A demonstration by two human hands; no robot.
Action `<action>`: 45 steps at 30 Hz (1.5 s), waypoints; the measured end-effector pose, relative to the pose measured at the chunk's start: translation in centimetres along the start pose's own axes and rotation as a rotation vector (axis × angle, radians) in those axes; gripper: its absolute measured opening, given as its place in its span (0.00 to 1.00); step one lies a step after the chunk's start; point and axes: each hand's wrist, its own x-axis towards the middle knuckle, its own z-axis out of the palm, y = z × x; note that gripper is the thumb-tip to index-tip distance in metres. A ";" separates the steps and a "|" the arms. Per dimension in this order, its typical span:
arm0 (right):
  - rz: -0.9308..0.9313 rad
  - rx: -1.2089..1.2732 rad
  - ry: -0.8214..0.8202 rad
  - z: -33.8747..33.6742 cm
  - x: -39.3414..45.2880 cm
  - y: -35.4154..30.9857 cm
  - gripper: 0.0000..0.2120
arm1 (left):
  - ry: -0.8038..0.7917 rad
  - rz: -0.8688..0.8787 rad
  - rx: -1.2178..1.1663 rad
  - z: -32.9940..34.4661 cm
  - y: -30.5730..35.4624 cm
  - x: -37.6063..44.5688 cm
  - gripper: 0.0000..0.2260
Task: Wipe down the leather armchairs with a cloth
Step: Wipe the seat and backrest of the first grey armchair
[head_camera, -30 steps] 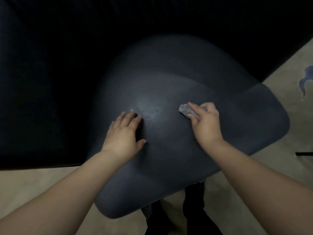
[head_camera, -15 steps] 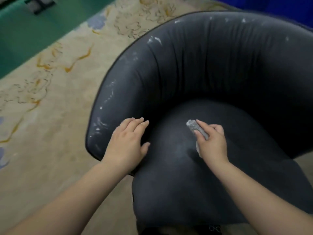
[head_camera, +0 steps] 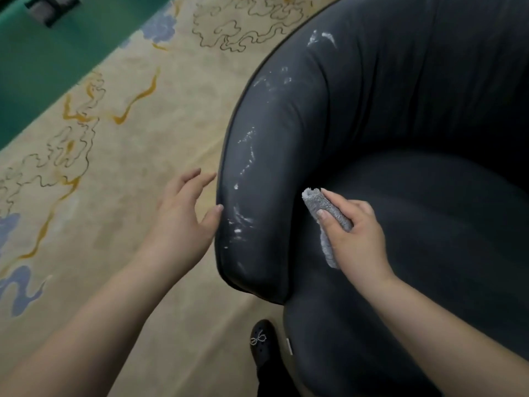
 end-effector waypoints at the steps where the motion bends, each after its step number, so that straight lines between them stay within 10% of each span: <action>1: -0.013 0.033 0.004 1.2 -0.4 -0.7 0.15 | -0.040 0.022 -0.048 -0.1 -0.7 0.6 0.24; 15: -0.308 -0.168 0.227 13.3 -6.1 -1.4 0.18 | -0.386 0.188 -0.211 -0.6 -4.1 5.3 0.28; 20: -0.009 -0.055 0.448 11.4 -2.8 0.1 0.17 | -0.411 0.195 -0.279 -0.1 -4.9 4.9 0.30; 24: -0.376 -0.173 0.290 13.8 -6.2 -0.7 0.17 | -0.450 0.173 -0.311 0.2 -5.2 4.2 0.33; 29: -0.148 -0.032 0.409 12.9 -3.8 -0.8 0.17 | -0.536 0.175 -0.291 -0.5 -5.4 3.5 0.38; 35: -0.457 -0.223 0.186 13.7 -9.8 0.3 0.17 | -0.549 0.140 -0.270 -1.0 -5.6 4.0 0.35; 45: -0.398 -0.194 0.228 12.8 -4.0 -0.9 0.18 | -0.559 0.112 -0.216 -1.5 -5.7 3.1 0.32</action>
